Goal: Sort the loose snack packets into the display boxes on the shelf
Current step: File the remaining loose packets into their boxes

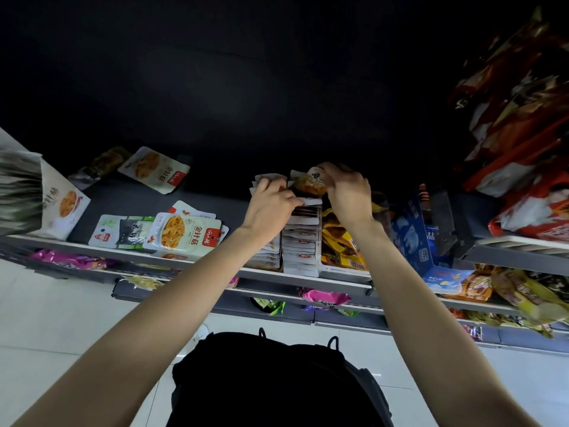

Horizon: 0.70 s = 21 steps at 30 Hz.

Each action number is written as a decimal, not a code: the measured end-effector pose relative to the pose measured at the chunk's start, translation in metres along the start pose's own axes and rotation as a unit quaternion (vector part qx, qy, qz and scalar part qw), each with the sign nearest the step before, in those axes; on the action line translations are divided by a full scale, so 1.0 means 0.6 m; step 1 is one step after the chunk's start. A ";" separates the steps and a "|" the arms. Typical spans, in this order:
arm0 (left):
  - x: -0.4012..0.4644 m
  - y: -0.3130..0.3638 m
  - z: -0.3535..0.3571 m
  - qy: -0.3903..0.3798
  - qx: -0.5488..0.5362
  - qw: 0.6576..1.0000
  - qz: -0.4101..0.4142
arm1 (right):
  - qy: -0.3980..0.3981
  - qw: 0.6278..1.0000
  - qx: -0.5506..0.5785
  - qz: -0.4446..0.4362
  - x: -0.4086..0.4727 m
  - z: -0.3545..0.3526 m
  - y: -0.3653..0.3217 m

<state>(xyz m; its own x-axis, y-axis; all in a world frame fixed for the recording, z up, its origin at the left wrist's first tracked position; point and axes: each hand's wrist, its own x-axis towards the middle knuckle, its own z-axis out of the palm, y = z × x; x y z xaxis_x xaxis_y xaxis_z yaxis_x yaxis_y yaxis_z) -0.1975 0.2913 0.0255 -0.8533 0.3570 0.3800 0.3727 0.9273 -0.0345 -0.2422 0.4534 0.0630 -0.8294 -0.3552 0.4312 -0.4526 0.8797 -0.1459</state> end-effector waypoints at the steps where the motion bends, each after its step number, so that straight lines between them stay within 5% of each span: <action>1: 0.001 -0.001 0.000 -0.002 -0.002 1.000 -0.004 | -0.020 1.000 -0.009 -0.001 0.012 -0.003 -0.006; 4: 0.002 -0.001 0.000 -0.007 -0.010 1.000 -0.014 | -0.122 0.989 -0.077 -0.029 0.036 -0.010 -0.014; 7: 0.000 0.001 0.002 -0.006 -0.016 1.000 -0.018 | -0.103 0.983 -0.131 -0.084 0.032 -0.003 -0.023; 10: -0.002 -0.001 0.006 0.005 -0.023 0.999 -0.023 | -0.168 0.978 -0.108 -0.059 0.017 0.020 -0.035; 17: -0.006 -0.006 0.010 0.040 -0.040 0.998 -0.015 | -0.042 0.993 -0.104 -0.041 -0.002 0.013 -0.020; 21: -0.006 -0.006 0.013 0.032 -0.053 0.998 -0.019 | -0.191 0.975 -0.112 -0.003 0.001 0.034 -0.033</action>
<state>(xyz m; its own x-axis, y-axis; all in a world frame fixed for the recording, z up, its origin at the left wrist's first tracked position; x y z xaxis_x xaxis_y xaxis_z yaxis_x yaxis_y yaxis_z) -0.1987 0.2873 0.0169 -0.8439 0.3101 0.4378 0.3796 0.9218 0.0787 -0.2406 0.4292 0.0479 -0.9076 -0.4152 0.0626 -0.4109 0.9089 0.0714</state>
